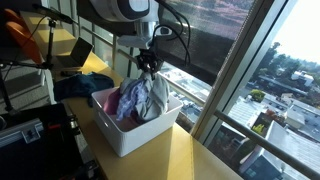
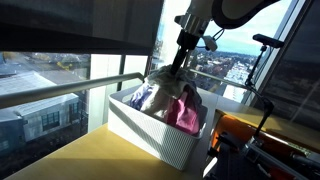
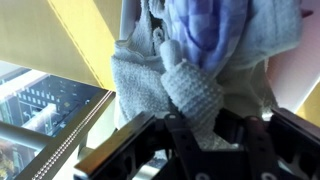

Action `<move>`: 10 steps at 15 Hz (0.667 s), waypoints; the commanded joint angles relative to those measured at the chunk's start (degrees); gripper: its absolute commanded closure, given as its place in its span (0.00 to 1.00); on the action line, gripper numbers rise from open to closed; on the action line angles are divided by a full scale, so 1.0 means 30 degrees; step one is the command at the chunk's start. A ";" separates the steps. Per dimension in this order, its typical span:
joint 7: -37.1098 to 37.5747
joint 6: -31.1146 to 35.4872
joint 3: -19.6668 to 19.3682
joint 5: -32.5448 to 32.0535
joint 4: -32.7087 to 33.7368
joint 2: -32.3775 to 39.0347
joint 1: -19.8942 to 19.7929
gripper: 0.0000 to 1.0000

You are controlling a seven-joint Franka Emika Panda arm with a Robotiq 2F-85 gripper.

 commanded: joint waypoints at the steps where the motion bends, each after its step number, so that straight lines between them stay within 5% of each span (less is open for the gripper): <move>1: 0.0107 -0.0042 0.0261 0.0118 0.0645 -0.0688 0.0432 0.39; 6: 0.1048 0.0614 0.1933 -0.0875 0.0032 -0.0856 0.2536 0.03; 10: 0.1731 0.1414 0.3155 -0.1349 -0.0502 0.0922 0.4208 0.00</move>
